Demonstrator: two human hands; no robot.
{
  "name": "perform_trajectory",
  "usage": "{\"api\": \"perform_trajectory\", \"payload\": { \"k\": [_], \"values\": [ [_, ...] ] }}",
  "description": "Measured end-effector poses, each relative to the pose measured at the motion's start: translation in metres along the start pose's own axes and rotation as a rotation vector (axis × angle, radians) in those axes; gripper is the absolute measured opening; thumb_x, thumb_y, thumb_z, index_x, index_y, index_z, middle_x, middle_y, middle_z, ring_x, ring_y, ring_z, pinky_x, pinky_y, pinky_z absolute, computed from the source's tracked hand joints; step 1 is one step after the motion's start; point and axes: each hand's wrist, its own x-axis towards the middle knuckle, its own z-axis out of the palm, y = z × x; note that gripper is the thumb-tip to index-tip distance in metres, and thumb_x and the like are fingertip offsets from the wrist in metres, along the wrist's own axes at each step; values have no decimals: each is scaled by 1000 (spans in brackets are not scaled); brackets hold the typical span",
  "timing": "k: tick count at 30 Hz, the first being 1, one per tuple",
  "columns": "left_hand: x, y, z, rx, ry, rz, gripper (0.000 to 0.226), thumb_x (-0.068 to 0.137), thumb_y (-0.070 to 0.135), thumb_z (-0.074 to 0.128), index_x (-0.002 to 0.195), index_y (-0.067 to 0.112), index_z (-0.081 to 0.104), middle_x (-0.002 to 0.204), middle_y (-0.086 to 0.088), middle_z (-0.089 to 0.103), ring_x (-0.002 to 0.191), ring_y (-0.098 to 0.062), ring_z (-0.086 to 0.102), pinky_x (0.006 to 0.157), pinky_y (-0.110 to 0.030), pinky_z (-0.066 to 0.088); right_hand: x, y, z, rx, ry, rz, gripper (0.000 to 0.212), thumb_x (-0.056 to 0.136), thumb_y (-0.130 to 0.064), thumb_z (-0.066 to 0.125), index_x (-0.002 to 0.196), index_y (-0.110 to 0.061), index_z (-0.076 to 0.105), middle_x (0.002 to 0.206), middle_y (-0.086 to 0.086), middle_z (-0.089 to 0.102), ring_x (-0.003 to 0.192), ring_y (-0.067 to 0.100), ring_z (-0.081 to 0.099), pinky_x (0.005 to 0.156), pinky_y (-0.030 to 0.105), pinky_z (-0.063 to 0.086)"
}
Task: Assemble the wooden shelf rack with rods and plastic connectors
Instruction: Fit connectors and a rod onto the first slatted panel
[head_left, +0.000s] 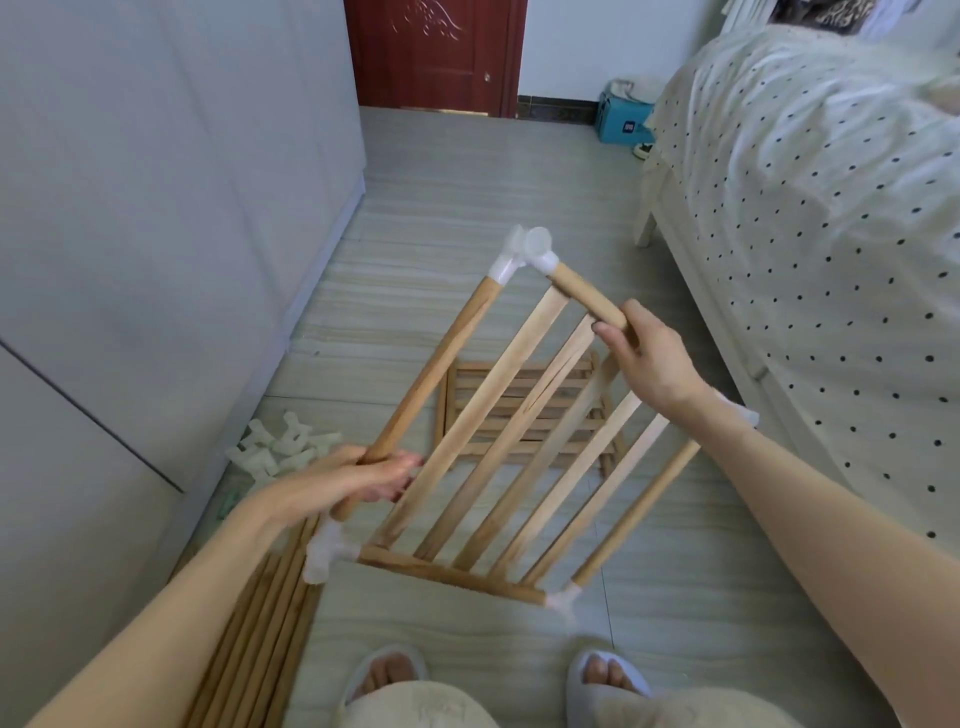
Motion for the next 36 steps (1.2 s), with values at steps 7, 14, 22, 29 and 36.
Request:
{"api": "perform_trajectory", "payload": {
  "k": [7,14,22,29,36],
  "values": [
    [-5,83,-12,-605,270,413,79,81,73,21,116,17,64,116,-9,67,112,-25,61,100,-48,39,1,-67,-9,-355,13,-528,31,94,-31,50,106,-5,62,93,14,58,85,30,50,73,28,18],
    [-24,105,-5,-581,183,427,64,79,63,42,106,14,72,114,-22,65,116,-32,57,109,-49,29,-9,-86,-19,-354,-50,-591,32,93,-32,51,105,-5,64,91,13,59,81,29,52,74,36,30],
    [-25,94,18,-641,344,482,64,92,51,27,95,9,75,97,-24,70,95,-35,67,82,-28,55,-25,-83,-13,-342,-29,-613,33,92,-31,49,101,-4,65,86,12,59,77,29,53,70,36,33],
    [-11,74,12,-608,166,372,43,90,32,38,113,7,65,116,-19,65,108,-31,62,99,-42,45,-23,-74,-7,-461,-127,-593,31,96,-30,47,109,-9,64,91,12,57,85,28,52,76,33,29],
    [-4,112,11,496,257,277,25,77,49,68,88,28,61,79,14,62,73,-2,57,62,-16,38,-10,-89,-16,-563,-161,-739,42,90,-31,36,104,-8,68,83,16,59,79,32,58,74,40,38]
  ]
}}
